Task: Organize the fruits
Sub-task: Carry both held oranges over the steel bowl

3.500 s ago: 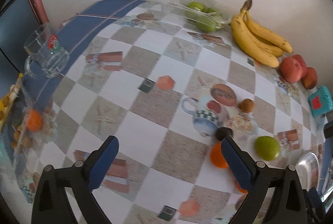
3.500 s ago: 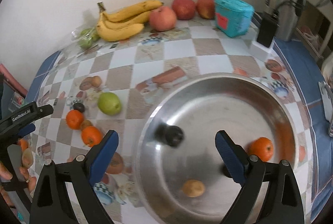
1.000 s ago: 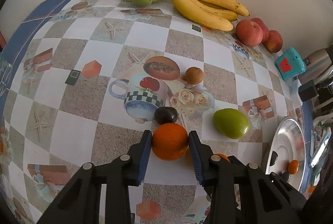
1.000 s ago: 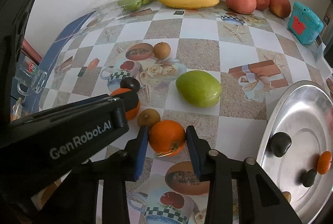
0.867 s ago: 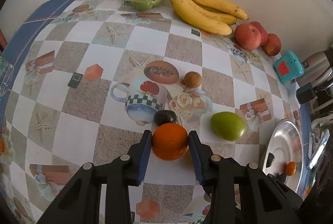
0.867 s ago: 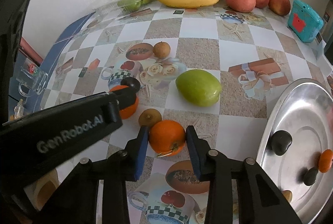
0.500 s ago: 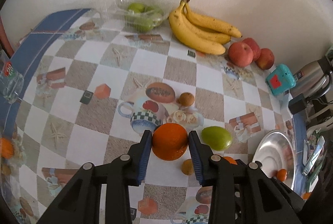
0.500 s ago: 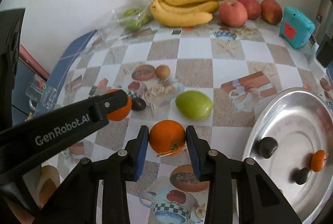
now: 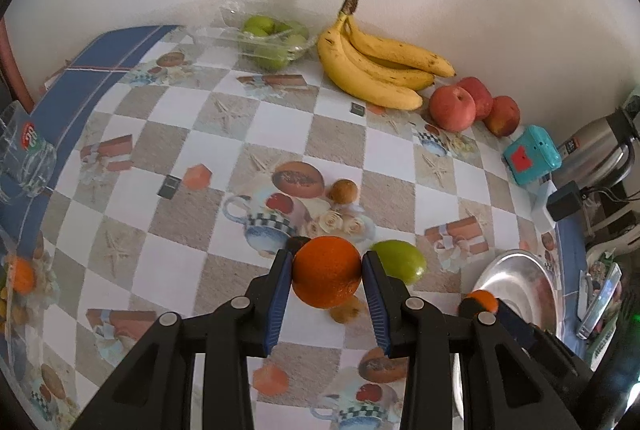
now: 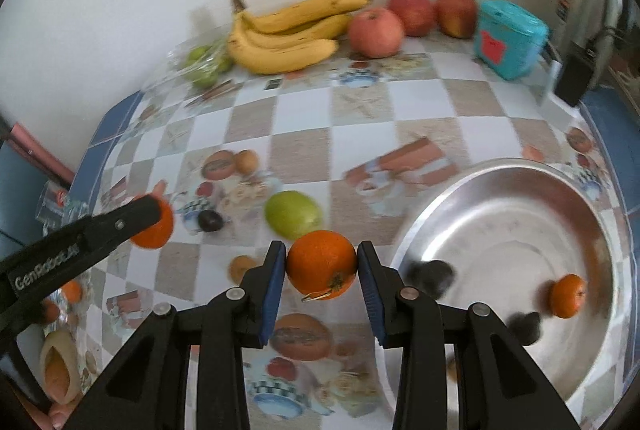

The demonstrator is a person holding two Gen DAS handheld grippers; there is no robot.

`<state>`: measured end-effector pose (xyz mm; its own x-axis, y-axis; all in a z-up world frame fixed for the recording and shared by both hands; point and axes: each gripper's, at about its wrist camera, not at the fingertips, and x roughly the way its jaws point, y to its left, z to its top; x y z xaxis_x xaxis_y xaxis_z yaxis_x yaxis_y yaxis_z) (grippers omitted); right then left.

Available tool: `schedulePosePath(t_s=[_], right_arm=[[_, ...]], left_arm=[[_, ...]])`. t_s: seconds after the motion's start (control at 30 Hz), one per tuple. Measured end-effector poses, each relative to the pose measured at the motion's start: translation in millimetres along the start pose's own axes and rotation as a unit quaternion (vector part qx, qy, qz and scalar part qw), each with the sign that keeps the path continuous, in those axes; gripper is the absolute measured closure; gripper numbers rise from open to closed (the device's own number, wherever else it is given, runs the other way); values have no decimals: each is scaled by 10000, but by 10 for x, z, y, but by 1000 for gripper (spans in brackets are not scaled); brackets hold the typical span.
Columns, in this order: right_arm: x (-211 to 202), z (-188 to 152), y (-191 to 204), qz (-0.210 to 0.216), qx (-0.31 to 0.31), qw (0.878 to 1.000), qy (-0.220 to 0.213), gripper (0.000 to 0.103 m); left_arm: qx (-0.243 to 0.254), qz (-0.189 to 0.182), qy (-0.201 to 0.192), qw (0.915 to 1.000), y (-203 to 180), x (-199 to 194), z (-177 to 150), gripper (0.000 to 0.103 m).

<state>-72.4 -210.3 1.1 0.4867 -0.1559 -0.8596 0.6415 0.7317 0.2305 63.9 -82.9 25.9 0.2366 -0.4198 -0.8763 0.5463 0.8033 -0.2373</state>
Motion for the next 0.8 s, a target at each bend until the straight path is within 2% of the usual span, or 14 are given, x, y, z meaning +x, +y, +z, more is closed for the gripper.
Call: schedulePosePath(t_s=[0.4,0.8], right_arm=[[-142,16,-821,-585,889,9943,56,65],[-359,-37,-1488,-979,1459,9844,-2,65]], left_arm=[[545,-137,189,9982,-584,36,-207,64],[1424,-361,564,9875,-1320,150,-589,64]])
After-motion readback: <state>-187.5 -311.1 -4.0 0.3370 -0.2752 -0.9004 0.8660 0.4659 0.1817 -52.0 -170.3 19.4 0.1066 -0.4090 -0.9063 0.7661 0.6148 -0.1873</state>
